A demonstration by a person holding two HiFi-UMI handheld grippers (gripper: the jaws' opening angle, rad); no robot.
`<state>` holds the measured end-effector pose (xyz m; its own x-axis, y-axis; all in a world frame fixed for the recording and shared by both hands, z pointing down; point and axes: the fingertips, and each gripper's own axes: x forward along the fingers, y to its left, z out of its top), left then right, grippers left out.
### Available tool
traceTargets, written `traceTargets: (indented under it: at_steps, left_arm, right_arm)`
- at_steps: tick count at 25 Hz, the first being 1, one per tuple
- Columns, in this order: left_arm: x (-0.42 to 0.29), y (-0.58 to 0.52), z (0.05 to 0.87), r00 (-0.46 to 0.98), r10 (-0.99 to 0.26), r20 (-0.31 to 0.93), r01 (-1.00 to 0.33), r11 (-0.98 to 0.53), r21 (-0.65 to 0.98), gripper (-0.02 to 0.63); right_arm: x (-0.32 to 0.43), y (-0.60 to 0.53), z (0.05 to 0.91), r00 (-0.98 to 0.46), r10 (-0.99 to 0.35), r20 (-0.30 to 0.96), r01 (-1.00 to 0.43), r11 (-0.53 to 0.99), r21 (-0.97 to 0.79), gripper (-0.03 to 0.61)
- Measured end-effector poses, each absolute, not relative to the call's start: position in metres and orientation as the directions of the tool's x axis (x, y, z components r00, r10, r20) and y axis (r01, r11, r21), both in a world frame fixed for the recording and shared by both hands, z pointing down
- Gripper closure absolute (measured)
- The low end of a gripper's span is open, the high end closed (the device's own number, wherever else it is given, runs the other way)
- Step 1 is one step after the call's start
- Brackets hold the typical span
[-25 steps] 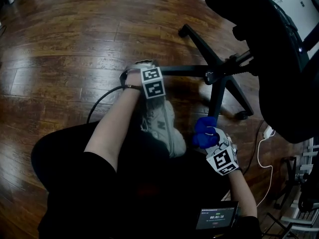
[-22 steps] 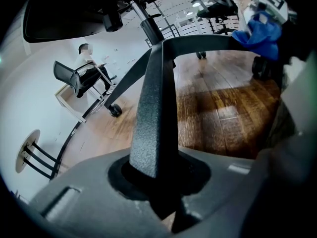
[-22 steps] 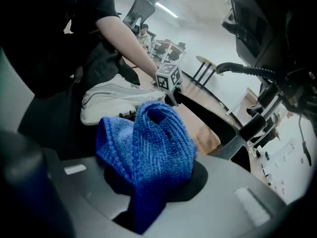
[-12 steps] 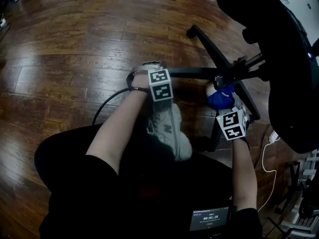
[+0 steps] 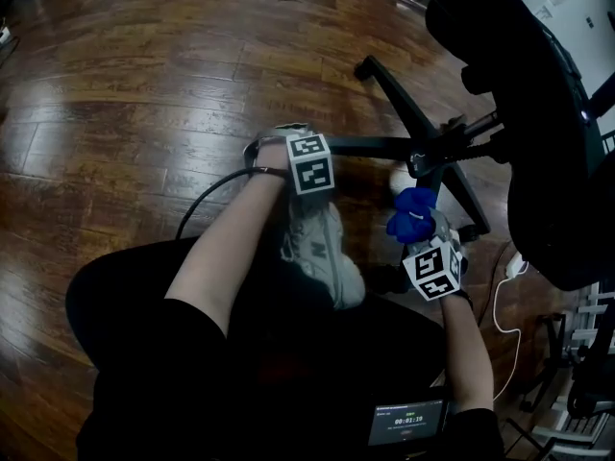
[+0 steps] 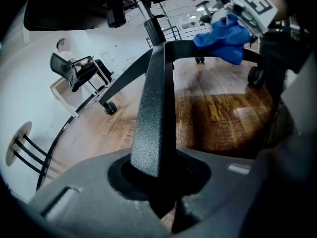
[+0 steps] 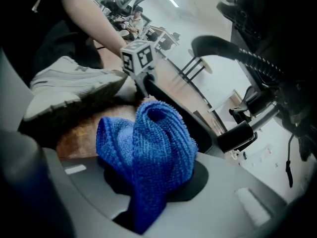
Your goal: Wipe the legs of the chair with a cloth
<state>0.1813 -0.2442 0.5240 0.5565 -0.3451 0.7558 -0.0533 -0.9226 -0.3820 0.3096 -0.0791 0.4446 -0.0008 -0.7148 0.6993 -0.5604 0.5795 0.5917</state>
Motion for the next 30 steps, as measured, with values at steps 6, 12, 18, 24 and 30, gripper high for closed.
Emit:
traceTargets:
  at_steps: [6,12,18,24,30]
  left_arm:
    - [0.179,-0.244,0.524,0.557,-0.346,0.755,-0.059,-0.924,-0.379,0.536]
    - [0.180,-0.244,0.524,0.555,-0.344,0.757,-0.057,-0.924,-0.377,0.536]
    - [0.180,-0.244,0.523,0.556,-0.347,0.755,-0.060,-0.923,-0.380,0.535]
    - [0.181,-0.243,0.522,0.563,-0.345,0.751,-0.060,-0.923,-0.380,0.535]
    - [0.179,-0.245,0.523,0.560,-0.346,0.753,-0.055,-0.922,-0.383,0.535]
  right_arm:
    - [0.273,0.015,0.466,-0.144,-0.598,0.788,-0.555,0.708,0.436,0.491]
    - [0.270,0.027,0.471,-0.171,-0.610,0.774,-0.524,0.721,0.453,0.491]
    - [0.310,-0.066,0.441,-0.151,-0.752,0.642,-0.664,0.558,0.498,0.491]
    - [0.351,-0.163,0.409,-0.027,-0.821,0.571,-0.740,0.401,0.541,0.491]
    - [0.345,-0.157,0.413,-0.010,-0.822,0.570,-0.734,0.393,0.554,0.492]
